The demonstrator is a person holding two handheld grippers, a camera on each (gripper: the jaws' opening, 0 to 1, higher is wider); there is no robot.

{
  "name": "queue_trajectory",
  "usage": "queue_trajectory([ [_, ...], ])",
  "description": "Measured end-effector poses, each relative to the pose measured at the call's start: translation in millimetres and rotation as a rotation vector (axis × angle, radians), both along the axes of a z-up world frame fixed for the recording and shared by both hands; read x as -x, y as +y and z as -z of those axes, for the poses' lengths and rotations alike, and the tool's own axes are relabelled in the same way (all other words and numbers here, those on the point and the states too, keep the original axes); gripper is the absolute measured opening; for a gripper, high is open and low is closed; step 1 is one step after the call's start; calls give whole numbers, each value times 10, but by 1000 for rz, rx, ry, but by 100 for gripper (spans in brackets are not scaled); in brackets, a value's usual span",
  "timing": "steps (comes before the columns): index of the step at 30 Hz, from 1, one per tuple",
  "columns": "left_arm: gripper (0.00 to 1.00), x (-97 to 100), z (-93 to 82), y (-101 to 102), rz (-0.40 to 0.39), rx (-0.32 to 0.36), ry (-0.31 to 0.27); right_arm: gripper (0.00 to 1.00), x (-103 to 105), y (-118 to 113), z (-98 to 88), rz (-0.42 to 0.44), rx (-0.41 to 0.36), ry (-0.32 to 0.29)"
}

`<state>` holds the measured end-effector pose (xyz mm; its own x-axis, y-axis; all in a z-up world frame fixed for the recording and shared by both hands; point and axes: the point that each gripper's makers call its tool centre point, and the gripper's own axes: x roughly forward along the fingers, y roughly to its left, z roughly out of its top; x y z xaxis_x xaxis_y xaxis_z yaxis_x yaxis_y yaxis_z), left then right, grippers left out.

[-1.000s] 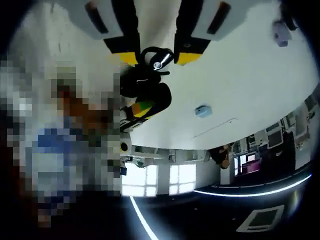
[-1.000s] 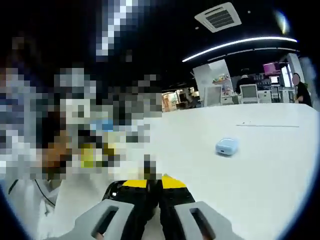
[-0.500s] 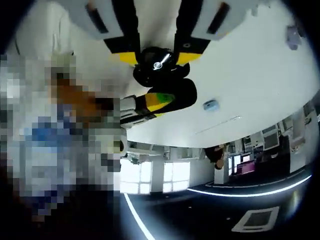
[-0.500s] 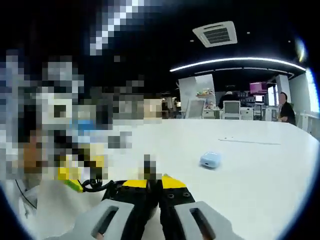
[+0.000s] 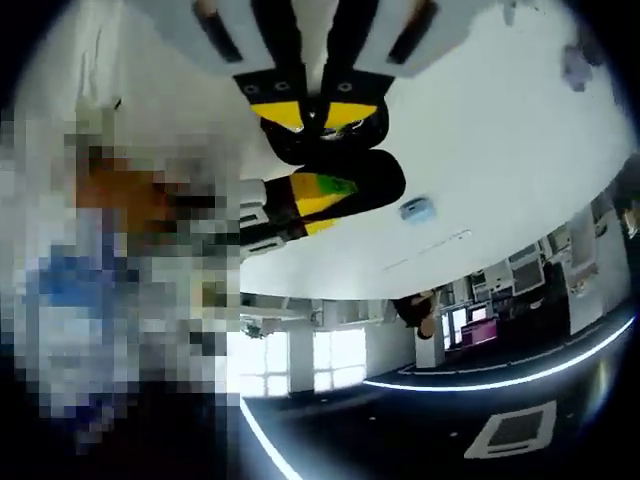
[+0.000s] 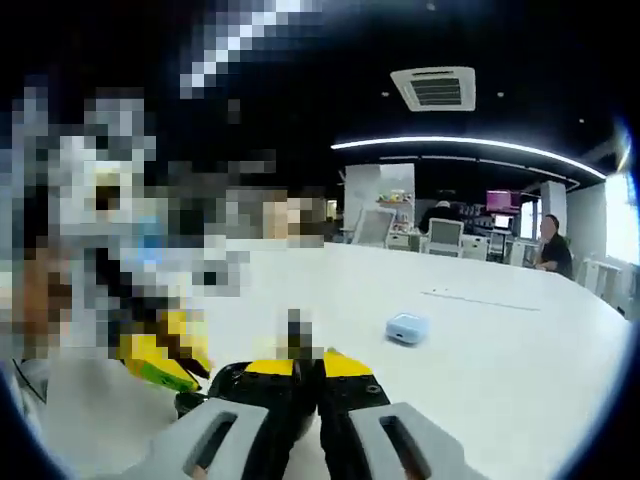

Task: Pick up the earbuds from the table and place the earbuds into the earbud case

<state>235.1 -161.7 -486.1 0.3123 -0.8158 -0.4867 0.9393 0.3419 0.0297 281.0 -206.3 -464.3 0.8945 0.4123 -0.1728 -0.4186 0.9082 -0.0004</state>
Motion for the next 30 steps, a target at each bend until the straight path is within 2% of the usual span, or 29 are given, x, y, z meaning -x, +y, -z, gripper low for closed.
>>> queue_trajectory([
  [1,8,-4,-34,-15,-2,43,11,6,2,-1,25,-3,0,5],
  [3,10,-57,-56,47,-15,51,10,6,6,12,50,-13,-37,27],
  [5,13,-75,-127,72,-23,103,34,6,-2,13,64,-19,-59,39],
  [8,21,-2,-165,128,11,147,99,6,1,27,63,-26,-69,44],
  [10,25,65,-189,141,51,179,114,6,-1,22,56,-27,-68,42],
  [12,26,116,-152,167,70,172,119,6,6,36,47,-36,-70,41],
  [13,25,160,-95,187,104,137,93,6,12,44,41,-40,-74,41],
  [17,20,199,-52,178,117,115,86,6,25,72,21,-52,-80,40],
  [19,15,170,-81,168,110,130,81,6,31,79,21,-54,-78,41],
  [22,15,133,-118,151,98,153,79,6,39,85,31,-58,-74,45],
  [24,15,146,-98,127,105,146,92,6,40,90,36,-61,-75,47],
  [30,13,147,-70,96,101,141,79,6,52,93,22,-65,-84,48],
])
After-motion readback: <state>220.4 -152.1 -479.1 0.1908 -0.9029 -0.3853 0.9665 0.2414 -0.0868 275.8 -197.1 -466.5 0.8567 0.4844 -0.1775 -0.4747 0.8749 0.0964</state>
